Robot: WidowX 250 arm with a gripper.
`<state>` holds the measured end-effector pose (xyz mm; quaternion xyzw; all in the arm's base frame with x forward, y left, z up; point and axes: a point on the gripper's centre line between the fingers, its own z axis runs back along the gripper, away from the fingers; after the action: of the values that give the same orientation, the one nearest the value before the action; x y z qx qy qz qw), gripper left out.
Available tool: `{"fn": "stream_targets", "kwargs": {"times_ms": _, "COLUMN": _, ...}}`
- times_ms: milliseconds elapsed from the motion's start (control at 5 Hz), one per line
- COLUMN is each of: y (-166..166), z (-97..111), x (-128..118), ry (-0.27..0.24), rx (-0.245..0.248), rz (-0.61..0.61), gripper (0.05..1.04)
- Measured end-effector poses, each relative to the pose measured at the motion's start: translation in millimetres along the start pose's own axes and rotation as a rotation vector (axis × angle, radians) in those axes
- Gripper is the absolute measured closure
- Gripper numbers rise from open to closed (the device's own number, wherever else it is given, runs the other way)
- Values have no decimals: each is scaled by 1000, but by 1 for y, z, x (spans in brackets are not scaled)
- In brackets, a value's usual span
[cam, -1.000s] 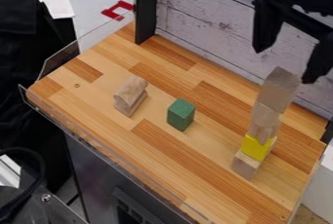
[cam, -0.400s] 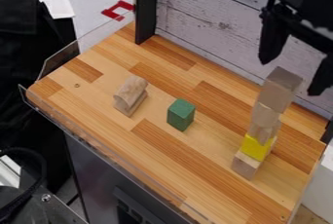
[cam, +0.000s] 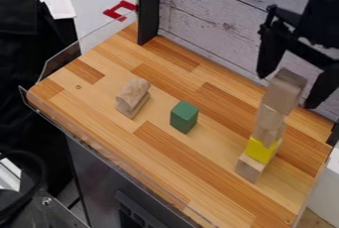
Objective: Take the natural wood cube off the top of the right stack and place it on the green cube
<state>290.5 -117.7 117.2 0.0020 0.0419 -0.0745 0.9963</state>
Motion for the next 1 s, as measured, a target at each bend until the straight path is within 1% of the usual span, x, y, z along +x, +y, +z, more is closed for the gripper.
{"fn": "stream_targets", "kwargs": {"times_ms": 200, "y": -1, "z": -3, "x": 3, "ry": -9, "rx": -23, "rz": 28, "gripper": 285}}
{"fn": "stream_targets", "kwargs": {"times_ms": 400, "y": 1, "z": -3, "x": 5, "ry": -18, "rx": -35, "rz": 50, "gripper": 511}}
{"fn": "stream_targets", "kwargs": {"times_ms": 600, "y": 4, "z": -3, "x": 5, "ry": -12, "rx": -51, "rz": 62, "gripper": 513}}
{"fn": "stream_targets", "kwargs": {"times_ms": 800, "y": 9, "z": -3, "x": 3, "ry": 17, "rx": -69, "rz": 80, "gripper": 513}}
{"fn": "stream_targets", "kwargs": {"times_ms": 1000, "y": 27, "z": 9, "x": 1, "ry": -4, "rx": -79, "rz": 105, "gripper": 513}}
